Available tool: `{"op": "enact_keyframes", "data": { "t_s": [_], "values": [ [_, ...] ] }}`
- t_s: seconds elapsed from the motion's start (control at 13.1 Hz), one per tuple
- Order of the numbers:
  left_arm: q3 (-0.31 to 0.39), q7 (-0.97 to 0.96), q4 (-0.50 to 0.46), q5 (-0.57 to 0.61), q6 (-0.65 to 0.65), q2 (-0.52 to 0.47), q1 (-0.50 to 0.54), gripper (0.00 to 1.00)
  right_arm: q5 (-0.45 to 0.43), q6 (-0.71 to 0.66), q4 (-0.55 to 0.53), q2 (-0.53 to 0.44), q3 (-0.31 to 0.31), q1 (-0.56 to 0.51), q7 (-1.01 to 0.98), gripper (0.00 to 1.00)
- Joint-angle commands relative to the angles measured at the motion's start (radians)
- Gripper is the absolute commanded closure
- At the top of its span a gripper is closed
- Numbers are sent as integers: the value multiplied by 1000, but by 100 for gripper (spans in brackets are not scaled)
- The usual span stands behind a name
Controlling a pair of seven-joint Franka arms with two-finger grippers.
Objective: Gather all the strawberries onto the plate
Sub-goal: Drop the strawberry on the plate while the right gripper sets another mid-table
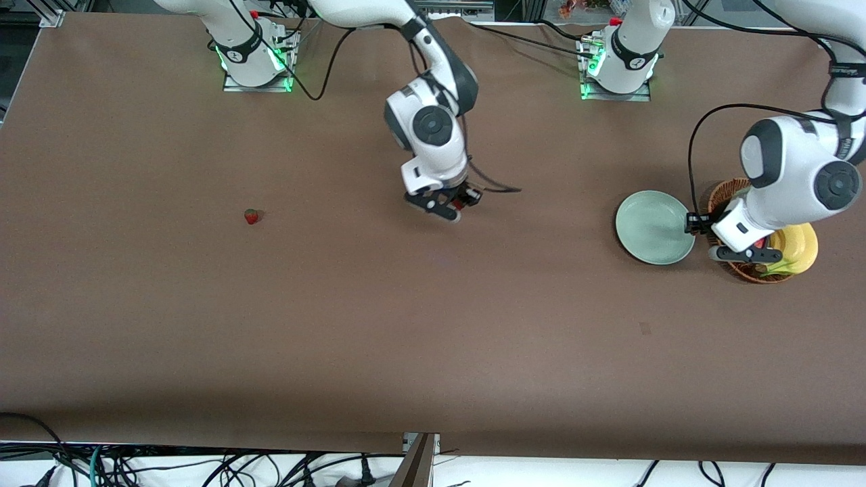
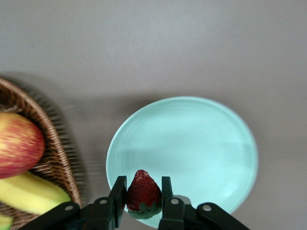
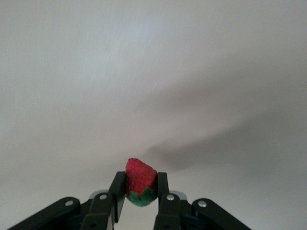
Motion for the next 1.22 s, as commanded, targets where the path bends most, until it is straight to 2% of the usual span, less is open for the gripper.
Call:
{"op": "enact_keyframes", "data": {
  "t_s": [0.0,0.23,0.31,0.38,0.46,0.69,0.84,0.92,0.99,1.15],
  "values": [
    [4,57,-128,-22,123,-37,2,74,8,32,8,18,1,32,69,66],
    [4,79,-160,-22,215,6,21,73,-7,26,8,10,-10,41,74,36],
    [5,79,-159,-22,216,12,21,69,-8,20,10,5,-29,38,61,33],
    [5,88,-157,-19,216,14,21,43,-8,12,11,2,-48,35,57,30],
    [4,111,-154,-19,215,20,21,0,-8,-1,14,-2,-63,32,48,30],
    [2,119,-121,-19,187,-6,20,0,5,-141,19,-19,-144,-6,-145,30],
    [-10,94,-26,-19,27,-44,11,0,8,-266,19,-42,-206,-58,-329,30],
    [-39,36,31,-19,-88,-67,8,0,8,-322,17,-50,-236,-90,-430,30],
    [-86,-28,69,-19,-150,-81,11,0,8,-368,11,-53,-261,-124,-531,30],
    [-174,-140,67,-19,-176,-134,21,0,8,-434,-1,-53,-313,-190,-737,30]
  ]
}}
